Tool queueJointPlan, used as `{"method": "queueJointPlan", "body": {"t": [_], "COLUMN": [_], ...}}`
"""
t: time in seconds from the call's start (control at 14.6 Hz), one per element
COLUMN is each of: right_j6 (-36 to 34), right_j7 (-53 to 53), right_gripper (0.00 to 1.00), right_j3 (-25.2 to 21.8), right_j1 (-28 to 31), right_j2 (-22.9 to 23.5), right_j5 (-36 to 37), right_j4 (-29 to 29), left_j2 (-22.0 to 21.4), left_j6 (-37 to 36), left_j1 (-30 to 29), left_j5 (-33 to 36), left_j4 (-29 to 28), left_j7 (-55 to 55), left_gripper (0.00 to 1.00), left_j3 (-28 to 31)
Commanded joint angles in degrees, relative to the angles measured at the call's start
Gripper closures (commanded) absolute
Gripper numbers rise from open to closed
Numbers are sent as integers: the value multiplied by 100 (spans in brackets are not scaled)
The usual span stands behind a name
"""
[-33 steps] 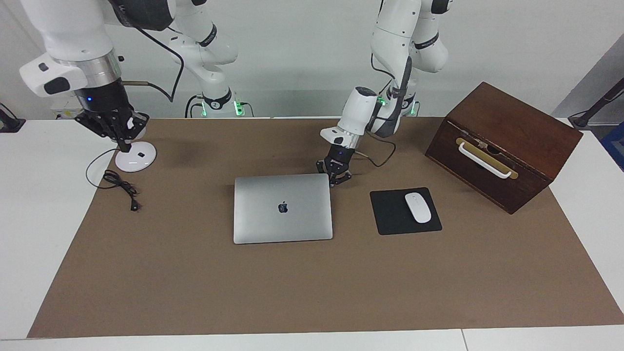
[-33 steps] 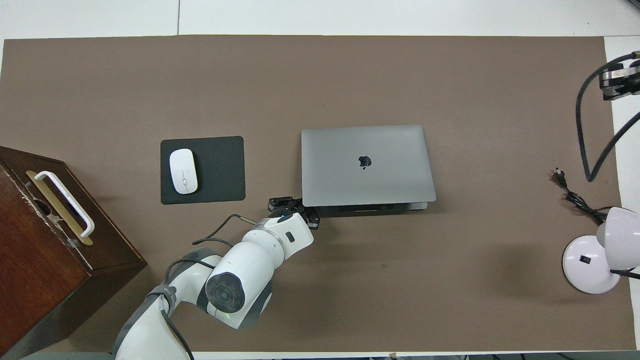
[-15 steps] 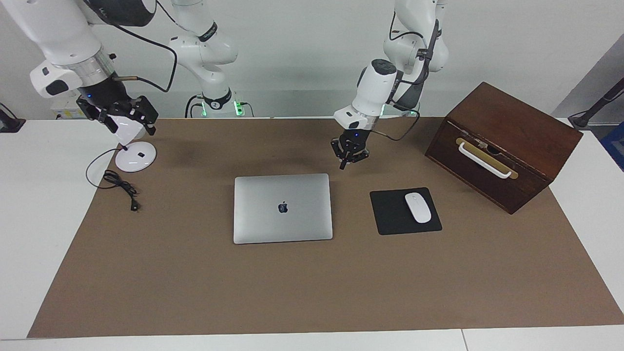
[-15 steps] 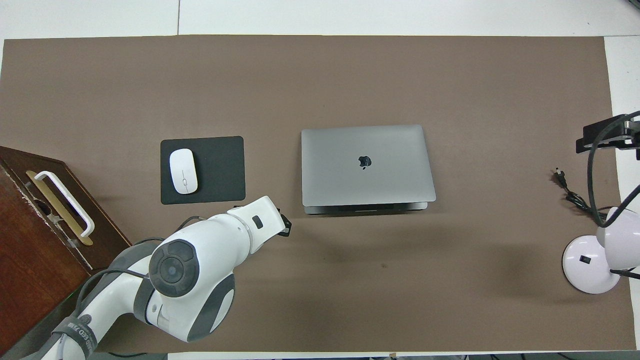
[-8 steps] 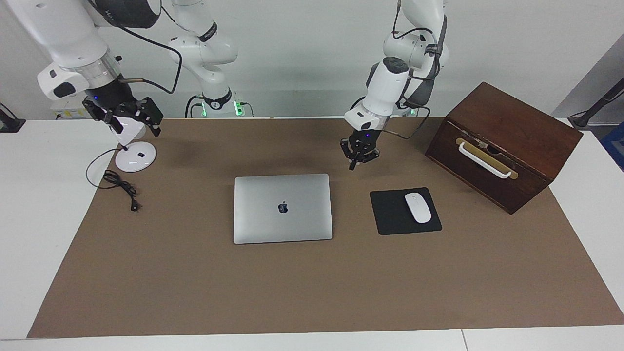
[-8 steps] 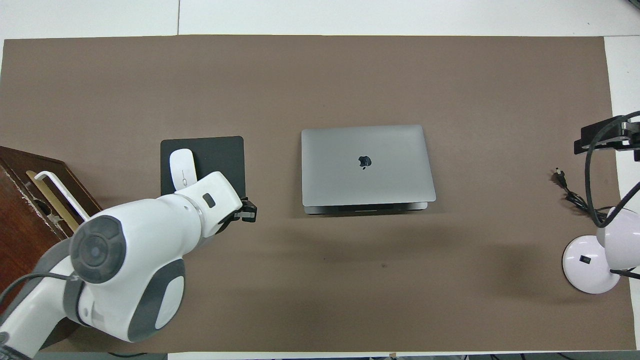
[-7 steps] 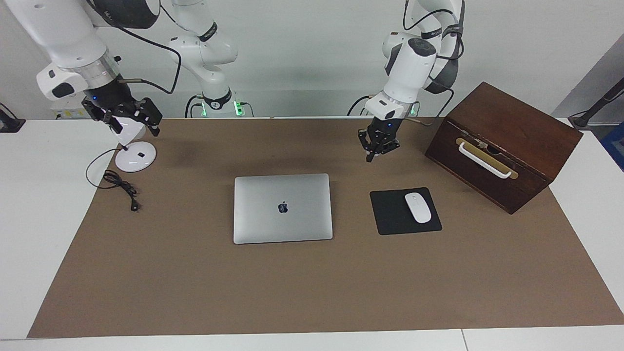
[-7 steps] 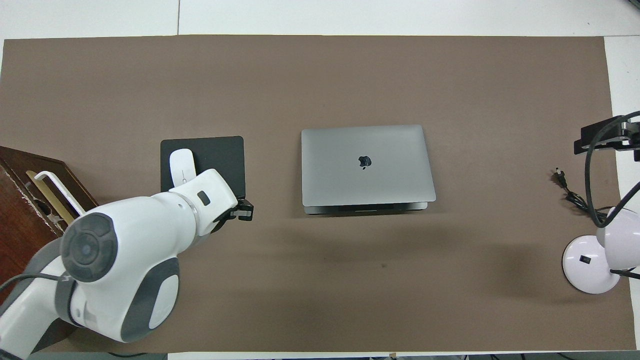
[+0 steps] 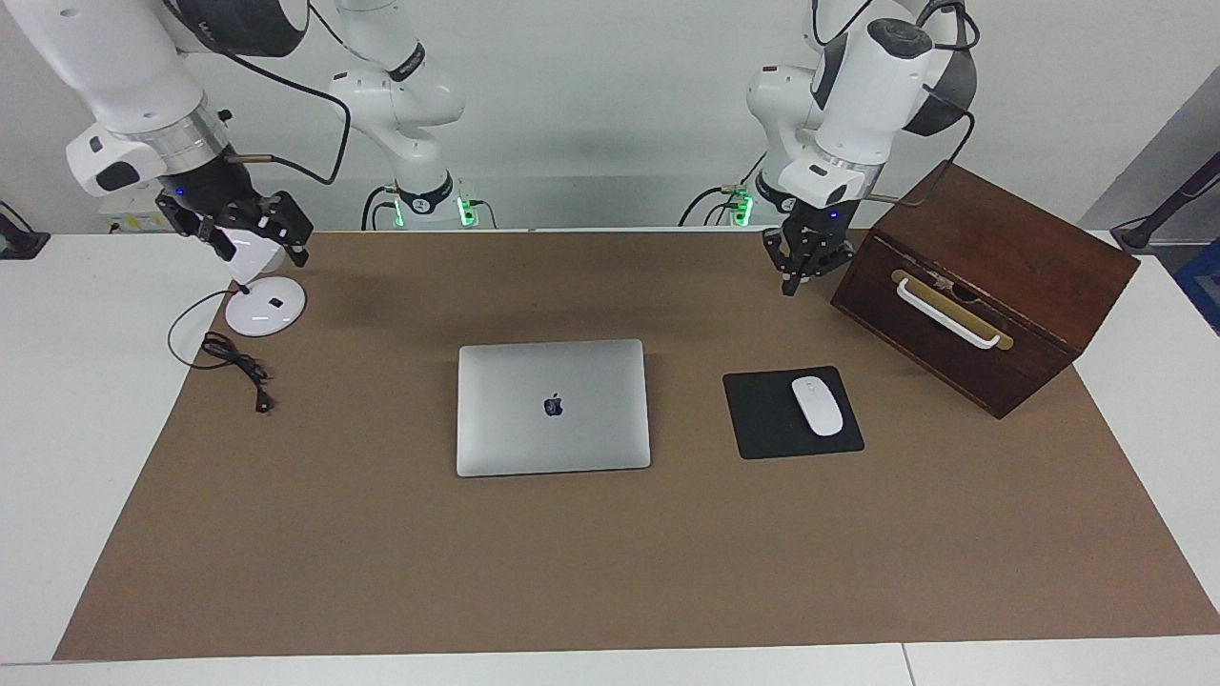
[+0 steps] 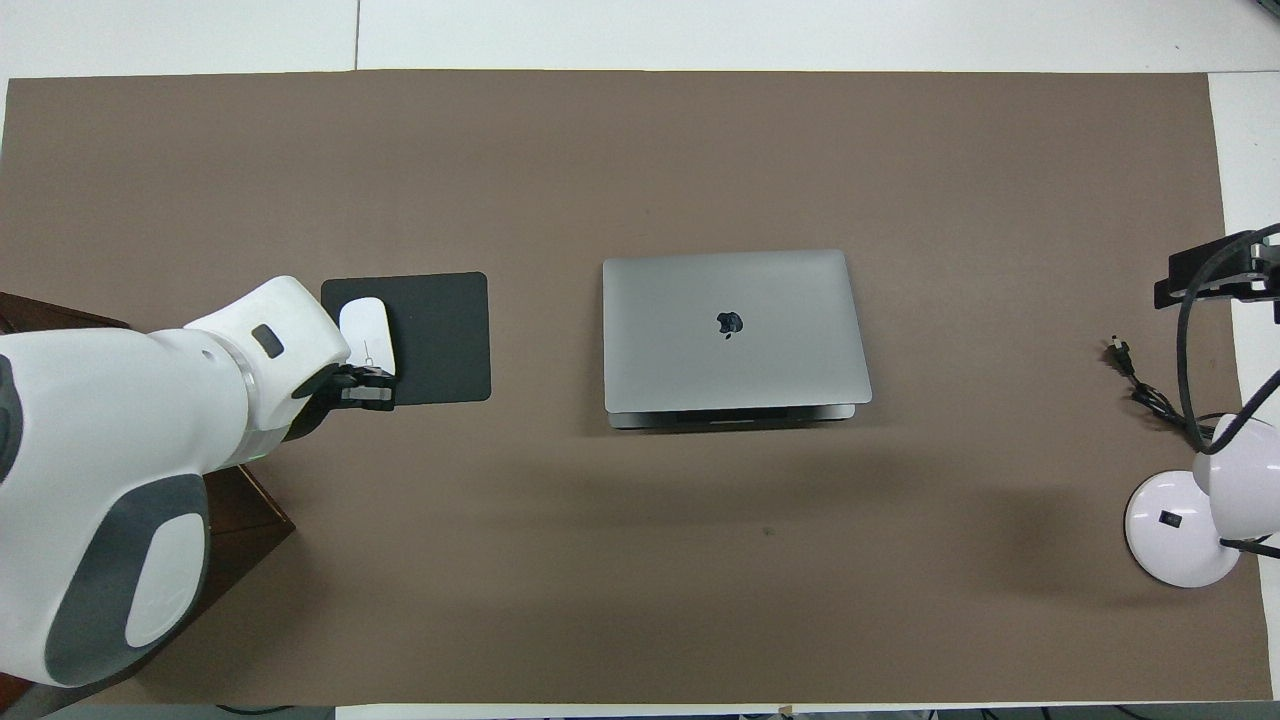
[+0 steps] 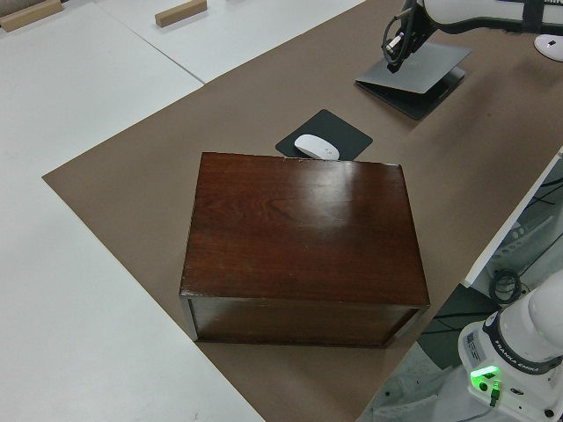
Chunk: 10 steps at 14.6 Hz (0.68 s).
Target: Close laptop with both arms
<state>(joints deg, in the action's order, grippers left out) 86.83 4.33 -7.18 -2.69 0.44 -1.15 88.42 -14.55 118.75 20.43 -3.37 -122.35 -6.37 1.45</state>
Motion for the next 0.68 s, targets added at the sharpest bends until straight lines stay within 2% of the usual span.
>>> {"method": "queueJointPlan", "body": {"t": [0.0,0.07,0.14,0.62], "right_j6": [97,97,97,106], "right_j7": [6,6,-3,-213], "right_gripper": [0,0,0,0], "right_j3": [-38,-29,-20,-20], "right_j1": [-21,-29,-29,-21], "right_j2": [-149,-149,-158,-167], "right_j5": [-8,62,106,290], "right_j4": [175,175,175,202], "left_j2": [-153,-188,-197,-197], "left_j6": [-335,-353,-370,-616], "left_j1": [-355,-469,-548,-1506], "left_j5": [117,117,126,126], "left_j4": [54,54,62,379], "left_j7": [259,259,276,698], "left_gripper": [63,18,0,0], "left_j3": [-48,-48,-39,-48]}}
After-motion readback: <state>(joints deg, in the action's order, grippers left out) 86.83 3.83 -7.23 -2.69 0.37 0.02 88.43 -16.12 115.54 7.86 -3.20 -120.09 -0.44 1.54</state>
